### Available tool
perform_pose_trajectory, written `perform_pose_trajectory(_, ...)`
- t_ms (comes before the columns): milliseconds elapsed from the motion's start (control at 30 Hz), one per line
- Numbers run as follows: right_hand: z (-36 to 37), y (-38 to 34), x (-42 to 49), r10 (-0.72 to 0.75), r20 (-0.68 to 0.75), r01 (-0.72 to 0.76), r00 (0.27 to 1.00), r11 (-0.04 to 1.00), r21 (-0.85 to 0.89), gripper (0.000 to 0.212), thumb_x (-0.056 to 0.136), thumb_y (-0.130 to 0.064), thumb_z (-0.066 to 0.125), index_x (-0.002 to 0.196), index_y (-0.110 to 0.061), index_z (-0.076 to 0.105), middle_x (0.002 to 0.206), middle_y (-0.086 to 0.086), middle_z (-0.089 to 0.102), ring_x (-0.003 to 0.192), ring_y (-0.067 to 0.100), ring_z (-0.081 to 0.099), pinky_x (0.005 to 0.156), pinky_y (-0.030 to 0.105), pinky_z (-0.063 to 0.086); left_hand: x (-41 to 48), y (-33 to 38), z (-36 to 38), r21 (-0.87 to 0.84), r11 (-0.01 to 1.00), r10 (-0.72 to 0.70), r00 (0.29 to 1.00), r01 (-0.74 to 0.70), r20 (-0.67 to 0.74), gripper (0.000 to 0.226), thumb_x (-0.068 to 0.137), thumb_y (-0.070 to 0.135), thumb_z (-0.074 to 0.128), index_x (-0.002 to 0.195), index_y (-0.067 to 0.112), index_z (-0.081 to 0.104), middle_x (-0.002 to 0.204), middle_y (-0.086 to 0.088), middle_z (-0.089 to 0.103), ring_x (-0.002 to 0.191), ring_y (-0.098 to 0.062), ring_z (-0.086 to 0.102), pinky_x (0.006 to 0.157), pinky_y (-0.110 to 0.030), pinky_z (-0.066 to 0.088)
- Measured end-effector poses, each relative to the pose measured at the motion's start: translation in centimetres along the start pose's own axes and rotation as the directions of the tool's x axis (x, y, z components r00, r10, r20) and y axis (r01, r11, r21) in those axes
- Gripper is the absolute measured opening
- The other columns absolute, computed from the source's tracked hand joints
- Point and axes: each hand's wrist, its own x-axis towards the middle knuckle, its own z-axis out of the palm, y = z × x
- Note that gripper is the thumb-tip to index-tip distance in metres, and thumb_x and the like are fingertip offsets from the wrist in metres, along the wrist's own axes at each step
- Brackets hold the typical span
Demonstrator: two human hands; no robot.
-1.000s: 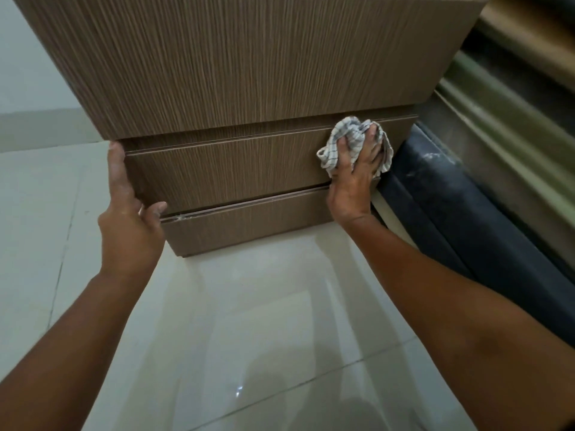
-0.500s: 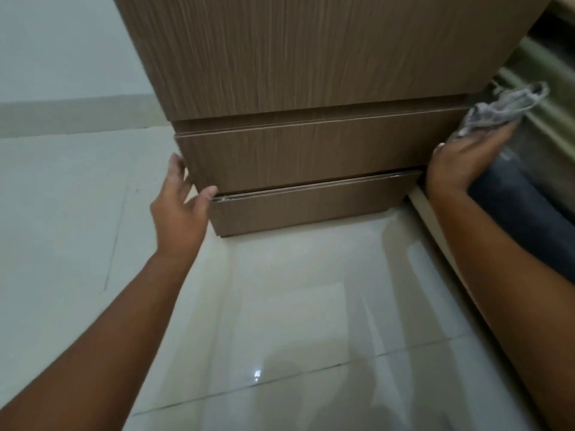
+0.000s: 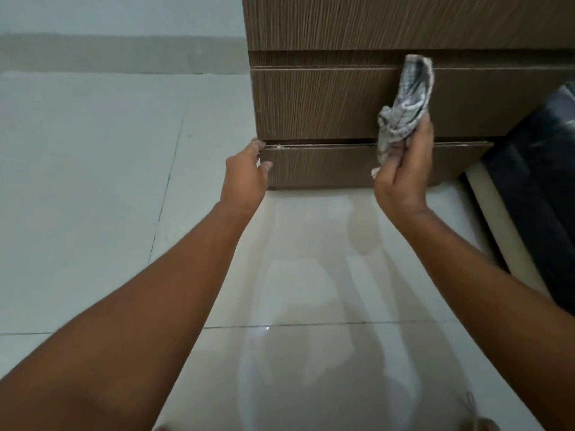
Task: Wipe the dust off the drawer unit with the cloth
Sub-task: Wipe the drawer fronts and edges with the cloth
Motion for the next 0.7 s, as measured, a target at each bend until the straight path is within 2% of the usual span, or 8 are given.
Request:
perform_pose_trajectory(100,1.1,-0.9,-0.2,-0.008,0.042,0.008,0.999,1.0,0.015,0.049,0.104,-0.001,0.041,0.15,0.01,0.028,0.144,0.024,0.043,0.133,0.022,0.045,0.114,0.028,0.039,0.3,0.2,-0.1,0.113,0.993,-0.034,0.999,0.032,0.016,0.035,0.098,0.006,0.057,0.133,0.009,0.06,0.102,-0.01,0.067,0.092,-0.019,0.066,0.087,-0.026,0.052)
perform_pose_trajectory(167,1.6,-1.3,-0.3,-0.026,0.05,0.025,0.998,1.0,0.01,0.048,0.103,0.001,0.041,0.148,0.012,0.029,0.142,0.025,0.044,0.132,0.021,0.045,0.113,0.022,0.037,0.6,0.5,-0.1,0.125,0.991,-0.053,0.998,0.05,0.02,0.031,0.097,0.005,0.058,0.128,0.008,0.06,0.092,-0.009,0.065,0.085,-0.018,0.063,0.087,-0.031,0.055)
perform_pose_trajectory(233,2.0,-1.4,-0.4,-0.05,0.08,0.049,0.995,0.999,0.018,0.047,0.103,0.002,0.041,0.148,0.012,0.031,0.14,0.025,0.045,0.129,0.018,0.045,0.111,0.017,0.036,0.7,0.5,-0.1,0.106,0.993,-0.065,0.997,0.061,0.036,0.029,0.097,0.005,0.059,0.125,0.009,0.06,0.094,-0.013,0.068,0.086,-0.023,0.066,0.09,-0.035,0.056)
perform_pose_trajectory(333,2.6,-1.9,-0.9,-0.084,0.136,0.079,0.987,0.996,0.038,0.048,0.102,0.002,0.041,0.149,0.009,0.032,0.136,0.023,0.046,0.123,0.015,0.047,0.108,0.018,0.038,-0.4,0.1,-0.1,0.058,0.997,-0.044,0.998,0.042,0.036,0.024,0.097,0.006,0.057,0.121,0.01,0.061,0.1,-0.015,0.071,0.092,-0.028,0.069,0.091,-0.039,0.057)
perform_pose_trajectory(433,3.6,-2.4,-1.7,-0.109,0.189,0.099,0.976,0.993,0.063,0.05,0.101,0.001,0.041,0.15,0.007,0.032,0.137,0.023,0.046,0.123,0.019,0.048,0.108,0.023,0.04,-1.8,-0.6,0.0,0.007,1.0,0.021,0.999,-0.02,-0.028,0.018,0.098,0.002,0.054,0.113,0.006,0.063,0.099,-0.015,0.073,0.091,-0.029,0.071,0.084,-0.033,0.056)
perform_pose_trajectory(500,4.4,-2.8,-2.3,-0.139,0.229,0.13,0.963,0.99,0.057,0.051,0.098,0.002,0.044,0.149,-0.001,0.035,0.138,0.023,0.046,0.123,0.018,0.047,0.108,0.025,0.041,-2.3,-0.8,0.1,-0.008,1.0,0.022,0.998,-0.023,-0.056,0.021,0.097,0.001,0.055,0.115,0.005,0.066,0.102,-0.014,0.074,0.094,-0.027,0.072,0.085,-0.031,0.057)
perform_pose_trajectory(600,6.0,-3.0,-2.6,-0.189,0.342,0.216,0.92,0.976,-0.042,0.057,0.088,0.004,0.049,0.142,-0.012,0.047,0.142,0.021,0.046,0.128,0.032,0.048,0.107,0.041,0.043,-2.4,-0.8,0.2,0.042,0.999,0.035,0.998,-0.033,-0.054,0.037,0.098,0.003,0.056,0.135,0.002,0.06,0.118,-0.015,0.073,0.109,-0.024,0.069,0.09,-0.008,0.041)
perform_pose_trajectory(700,7.8,-3.1,-2.4,-0.184,0.474,0.319,0.861,0.921,-0.223,0.058,0.083,-0.001,0.053,0.139,-0.016,0.054,0.144,0.019,0.048,0.129,0.039,0.047,0.106,0.052,0.043,-2.1,-0.7,0.0,0.158,0.981,0.115,0.993,-0.11,-0.024,0.04,0.097,0.0,0.054,0.136,0.001,0.059,0.11,-0.016,0.075,0.097,-0.028,0.07,0.079,-0.006,0.035)
